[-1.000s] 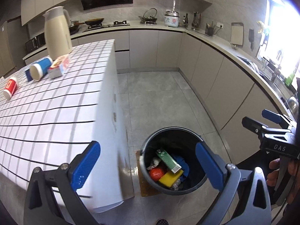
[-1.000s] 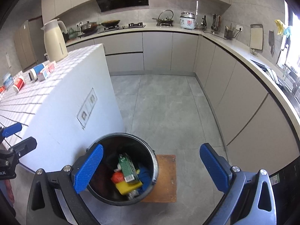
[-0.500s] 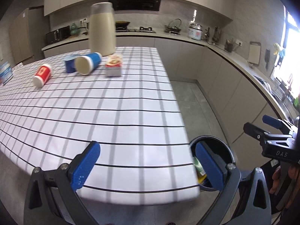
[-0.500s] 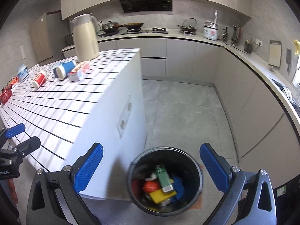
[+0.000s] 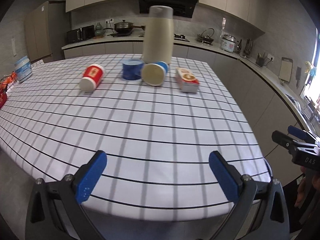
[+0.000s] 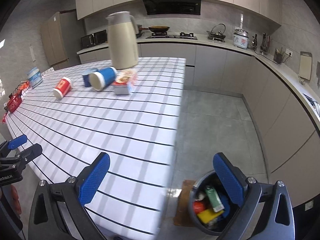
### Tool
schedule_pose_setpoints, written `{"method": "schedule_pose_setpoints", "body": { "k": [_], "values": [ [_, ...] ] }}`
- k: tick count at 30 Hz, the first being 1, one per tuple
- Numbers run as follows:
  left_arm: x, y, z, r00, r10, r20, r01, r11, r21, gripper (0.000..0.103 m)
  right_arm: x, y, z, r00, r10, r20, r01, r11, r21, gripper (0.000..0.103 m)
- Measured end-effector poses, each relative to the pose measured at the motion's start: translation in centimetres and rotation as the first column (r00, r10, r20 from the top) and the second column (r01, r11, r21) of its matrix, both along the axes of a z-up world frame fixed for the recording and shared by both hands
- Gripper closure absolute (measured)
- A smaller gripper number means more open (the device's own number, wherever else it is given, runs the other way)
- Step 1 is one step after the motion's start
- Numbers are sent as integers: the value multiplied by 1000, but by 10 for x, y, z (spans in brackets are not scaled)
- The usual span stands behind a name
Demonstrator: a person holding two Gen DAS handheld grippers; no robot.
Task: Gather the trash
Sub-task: 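Move both tools back from the bin toward the island, then grasp the red paper cup with the left tool while the right tool grasps the blue paper cup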
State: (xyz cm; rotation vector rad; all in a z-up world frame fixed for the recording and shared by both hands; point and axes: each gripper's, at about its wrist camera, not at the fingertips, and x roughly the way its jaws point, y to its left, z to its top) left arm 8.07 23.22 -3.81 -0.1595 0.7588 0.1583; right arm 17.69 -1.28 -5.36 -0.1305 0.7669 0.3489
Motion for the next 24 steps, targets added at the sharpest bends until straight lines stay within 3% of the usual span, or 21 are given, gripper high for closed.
{"method": "schedule_pose_setpoints", "body": {
  "k": [14, 24],
  "values": [
    [-6, 103, -2, 996, 84, -4, -84, 996, -1, 1, -3, 117, 5, 998, 55, 34, -56, 997, 50, 0],
    [46, 152, -11, 992, 122, -21, -121, 993, 6, 1, 53, 177, -1, 992, 120, 33, -123, 989, 85, 16]
  ]
}}
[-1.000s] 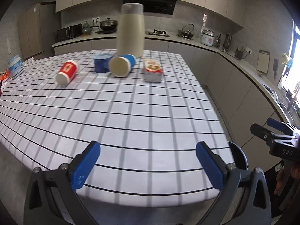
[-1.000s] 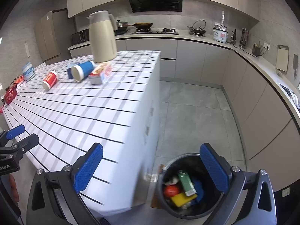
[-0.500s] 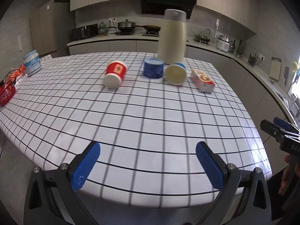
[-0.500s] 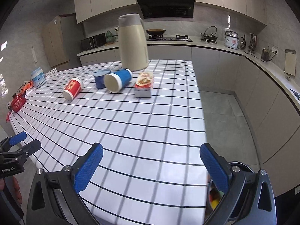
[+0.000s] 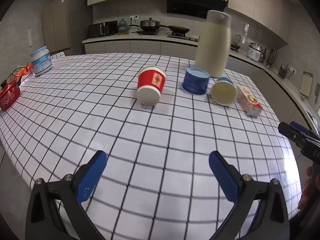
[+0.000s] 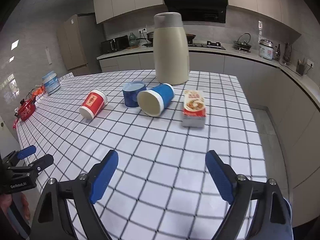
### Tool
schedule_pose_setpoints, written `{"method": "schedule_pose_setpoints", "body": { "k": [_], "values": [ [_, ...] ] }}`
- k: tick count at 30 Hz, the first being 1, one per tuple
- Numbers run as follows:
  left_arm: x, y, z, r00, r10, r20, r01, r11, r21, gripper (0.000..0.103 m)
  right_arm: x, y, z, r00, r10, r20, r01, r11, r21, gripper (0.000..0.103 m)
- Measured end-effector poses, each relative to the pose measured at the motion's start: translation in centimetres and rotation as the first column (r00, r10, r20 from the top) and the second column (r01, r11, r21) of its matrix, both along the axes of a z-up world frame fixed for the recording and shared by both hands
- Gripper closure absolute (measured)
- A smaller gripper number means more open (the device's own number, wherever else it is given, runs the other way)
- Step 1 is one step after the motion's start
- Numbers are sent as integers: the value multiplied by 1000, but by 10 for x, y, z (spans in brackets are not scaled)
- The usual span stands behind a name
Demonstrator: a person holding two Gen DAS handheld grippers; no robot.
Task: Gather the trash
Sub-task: 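Grasp the red paper cup with the left tool while the right tool grasps the blue paper cup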
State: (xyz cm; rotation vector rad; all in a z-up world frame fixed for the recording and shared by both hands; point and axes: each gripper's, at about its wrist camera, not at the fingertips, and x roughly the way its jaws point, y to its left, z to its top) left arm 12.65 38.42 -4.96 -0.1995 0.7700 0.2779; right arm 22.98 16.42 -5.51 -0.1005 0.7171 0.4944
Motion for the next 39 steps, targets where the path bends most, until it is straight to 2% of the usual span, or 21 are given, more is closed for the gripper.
{"method": "schedule_pose_setpoints", "body": {
  "k": [5, 9, 15, 18, 20, 21, 22, 23, 24, 26, 27, 30, 39],
  "values": [
    [45, 21, -3, 1000, 4, 4, -4, 999, -34, 1, 48, 30, -5, 999, 23, -23, -23, 1000, -4, 27],
    [79, 30, -11, 1000, 1, -6, -1, 1000, -26, 1, 91, 52, -14, 998, 39, -52, -40, 999, -8, 36],
    [118, 47, -22, 999, 14, -32, -15, 1000, -25, 2, 136, 77, -35, 994, 64, -93, -67, 997, -27, 41],
    [136, 55, -28, 999, 11, -47, -12, 1000, -28, 5, 156, 85, -43, 992, 69, -109, -73, 997, -33, 46],
    [146, 59, -33, 998, 6, -61, -8, 1000, -26, 11, 168, 89, -49, 990, 71, -122, -76, 996, -36, 49],
    [152, 60, -37, 997, 1, -71, -4, 1000, -29, 13, 173, 90, -51, 989, 71, -127, -76, 996, -36, 54],
    [155, 62, -39, 997, -2, -79, 0, 999, -33, 19, 176, 91, -52, 989, 71, -129, -76, 996, -37, 57],
    [158, 63, -42, 996, -6, -86, 3, 999, -37, 31, 180, 92, -54, 988, 73, -132, -79, 996, -38, 64],
    [161, 64, -44, 996, -9, -93, 6, 999, -42, 39, 182, 92, -55, 988, 77, -134, -82, 996, -33, 77],
    [161, 66, -43, 997, -6, -73, 1, 998, -58, 42, 187, 93, -56, 988, 79, -135, -83, 996, -24, 92],
    [160, 66, -41, 998, -6, -63, 1, 998, -64, 43, 189, 92, -56, 987, 79, -137, -83, 996, -20, 96],
    [156, 64, -35, 999, -3, -42, 0, 998, -61, 44, 190, 90, -54, 987, 86, -136, -89, 996, -13, 100],
    [127, 50, -12, 1000, -26, 3, 26, 999, -29, 44, 175, 78, -34, 993, 63, -96, -61, 998, 17, 100]
  ]
}}
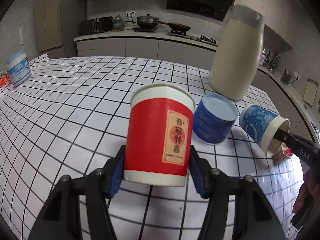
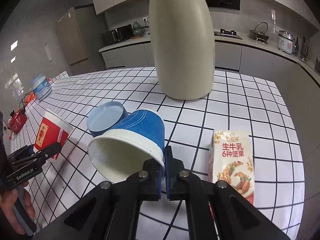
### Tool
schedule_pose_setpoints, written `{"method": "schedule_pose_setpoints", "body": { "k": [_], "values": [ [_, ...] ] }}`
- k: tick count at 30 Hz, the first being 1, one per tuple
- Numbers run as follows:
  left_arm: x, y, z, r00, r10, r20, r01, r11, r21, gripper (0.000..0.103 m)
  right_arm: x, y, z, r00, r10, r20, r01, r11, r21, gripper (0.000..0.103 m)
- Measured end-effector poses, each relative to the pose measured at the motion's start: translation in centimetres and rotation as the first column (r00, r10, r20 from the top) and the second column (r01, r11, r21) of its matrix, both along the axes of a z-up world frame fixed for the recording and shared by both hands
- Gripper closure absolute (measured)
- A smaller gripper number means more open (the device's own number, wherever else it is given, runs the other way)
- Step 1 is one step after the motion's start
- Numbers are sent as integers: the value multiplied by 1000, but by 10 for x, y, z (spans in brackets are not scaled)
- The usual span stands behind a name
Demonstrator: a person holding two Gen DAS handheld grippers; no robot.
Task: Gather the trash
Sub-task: 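Grasp the red paper cup with the left tool while the right tool grasps the blue paper cup, then carry the red and blue cups over the bin and open both tools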
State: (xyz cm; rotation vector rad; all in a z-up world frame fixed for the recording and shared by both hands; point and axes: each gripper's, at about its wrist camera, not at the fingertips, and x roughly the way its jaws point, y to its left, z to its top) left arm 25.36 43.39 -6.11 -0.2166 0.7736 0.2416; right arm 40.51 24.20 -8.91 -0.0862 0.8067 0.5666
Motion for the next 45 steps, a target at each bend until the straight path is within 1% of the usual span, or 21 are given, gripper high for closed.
{"method": "schedule_pose_setpoints", "body": {
  "k": [9, 15, 18, 23, 27, 34, 40, 45],
  "values": [
    [-58, -24, 12, 999, -37, 25, 37, 999, 1, 44, -60, -28, 20, 998, -34, 45, 33, 999, 24, 100],
    [-96, -51, 16, 997, -74, 35, 74, 997, -1, 43, -116, -58, 32, 995, -70, 70, 67, 997, 33, 100],
    [-117, -67, 18, 994, -103, 38, 103, 995, -2, 44, -145, -76, 34, 993, -90, 70, 88, 996, 34, 100],
    [-141, -88, 21, 989, -142, 43, 142, 990, -8, 44, -188, -104, 36, 989, -124, 77, 122, 992, 33, 100],
    [-151, -103, 21, 985, -169, 42, 170, 985, -16, 44, -215, -124, 40, 986, -150, 77, 148, 989, 25, 100],
    [-159, -132, 25, 976, -210, 50, 211, 977, -14, 44, -241, -155, 45, 980, -182, 79, 180, 983, 24, 100],
    [-157, -161, 31, 969, -240, 62, 241, 971, -3, 44, -253, -184, 49, 974, -210, 88, 208, 978, 30, 100],
    [-157, -195, 34, 961, -267, 70, 267, 964, 8, 44, -261, -215, 54, 968, -231, 97, 228, 973, 40, 100]
  ]
}}
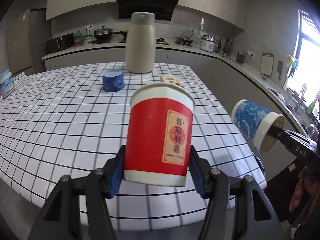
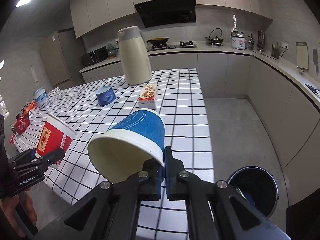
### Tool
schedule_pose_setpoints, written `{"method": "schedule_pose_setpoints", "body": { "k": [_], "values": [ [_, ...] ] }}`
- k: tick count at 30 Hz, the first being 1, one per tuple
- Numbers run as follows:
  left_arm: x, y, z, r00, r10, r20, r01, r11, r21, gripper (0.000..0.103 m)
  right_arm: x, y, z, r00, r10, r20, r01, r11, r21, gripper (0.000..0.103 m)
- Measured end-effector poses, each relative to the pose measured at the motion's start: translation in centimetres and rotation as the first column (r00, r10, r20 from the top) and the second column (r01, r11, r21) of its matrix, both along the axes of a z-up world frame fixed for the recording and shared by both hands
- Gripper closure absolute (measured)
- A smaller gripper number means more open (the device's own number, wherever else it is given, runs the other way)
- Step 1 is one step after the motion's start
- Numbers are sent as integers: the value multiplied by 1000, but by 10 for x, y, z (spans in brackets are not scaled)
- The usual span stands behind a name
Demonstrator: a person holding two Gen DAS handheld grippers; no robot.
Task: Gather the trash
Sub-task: 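Carry the red and blue cups over the bin and open both tools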
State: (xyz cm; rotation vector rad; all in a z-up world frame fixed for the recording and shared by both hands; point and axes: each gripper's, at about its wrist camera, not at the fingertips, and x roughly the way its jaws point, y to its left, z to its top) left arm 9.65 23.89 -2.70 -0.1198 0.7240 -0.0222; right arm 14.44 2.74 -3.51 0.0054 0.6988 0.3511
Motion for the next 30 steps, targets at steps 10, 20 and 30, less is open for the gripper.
{"method": "schedule_pose_setpoints", "body": {
  "k": [10, 20, 30],
  "values": [
    [6, -91, 4, 999, -49, 4, 49, 999, 1, 44, -4, -92, 5, 999, -34, 4, 34, 999, 4, 100],
    [22, -184, 2, 992, -125, -17, 125, 992, 15, 44, -4, -202, 5, 996, -89, -7, 89, 996, 16, 100],
    [29, -254, -13, 982, -183, -55, 184, 983, 11, 44, -14, -290, -11, 990, -137, -44, 137, 990, 10, 100]
  ]
}}
